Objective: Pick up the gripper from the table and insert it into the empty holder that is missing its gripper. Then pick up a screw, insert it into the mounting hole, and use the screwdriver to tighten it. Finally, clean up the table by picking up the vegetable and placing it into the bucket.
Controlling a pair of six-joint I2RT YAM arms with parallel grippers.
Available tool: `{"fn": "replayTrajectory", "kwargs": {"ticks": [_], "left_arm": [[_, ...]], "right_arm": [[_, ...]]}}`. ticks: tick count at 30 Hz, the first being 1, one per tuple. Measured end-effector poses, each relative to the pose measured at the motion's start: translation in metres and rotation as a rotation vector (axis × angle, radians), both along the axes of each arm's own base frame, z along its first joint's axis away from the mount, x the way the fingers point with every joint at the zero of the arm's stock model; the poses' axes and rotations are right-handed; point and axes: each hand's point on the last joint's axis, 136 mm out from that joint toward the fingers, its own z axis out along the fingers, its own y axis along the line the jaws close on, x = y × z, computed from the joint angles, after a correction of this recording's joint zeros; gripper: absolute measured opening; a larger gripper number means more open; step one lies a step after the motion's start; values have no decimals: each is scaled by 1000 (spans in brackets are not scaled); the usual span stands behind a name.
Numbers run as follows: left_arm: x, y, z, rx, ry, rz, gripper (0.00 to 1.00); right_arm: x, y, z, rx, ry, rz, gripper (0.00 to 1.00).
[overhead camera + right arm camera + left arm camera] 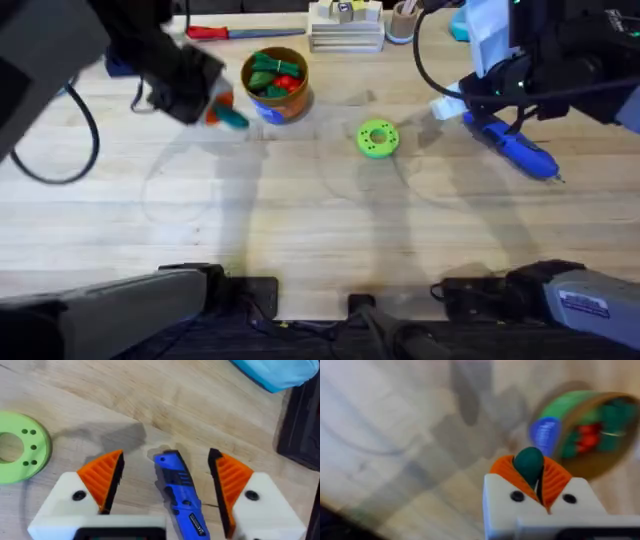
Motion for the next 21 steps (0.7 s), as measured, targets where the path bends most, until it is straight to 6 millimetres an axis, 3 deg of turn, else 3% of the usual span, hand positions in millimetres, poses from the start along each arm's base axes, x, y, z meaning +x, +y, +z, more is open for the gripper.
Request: {"fn": "replayTrajectory", "kwargs": {"ticks": [4, 9, 12, 16, 18, 21], "left_arm": [[38, -20, 30, -17, -181, -75, 22], [73, -46, 41, -34, -317, -146, 33], [85, -52, 36, -41, -337, -161, 246], [91, -53, 25, -46, -318, -161, 776], [91, -54, 22, -49, -310, -165, 927], [91, -55, 22, -53, -311, -168, 961]], "right_arm": [[0, 0, 0, 0, 0, 0, 992], [0, 0, 0, 0, 0, 0, 991], [0, 0, 0, 0, 0, 0, 991], [0, 0, 0, 0, 0, 0, 992], [0, 0, 0, 2, 0, 1, 992], [0, 5, -1, 22, 5, 17, 991]]}}
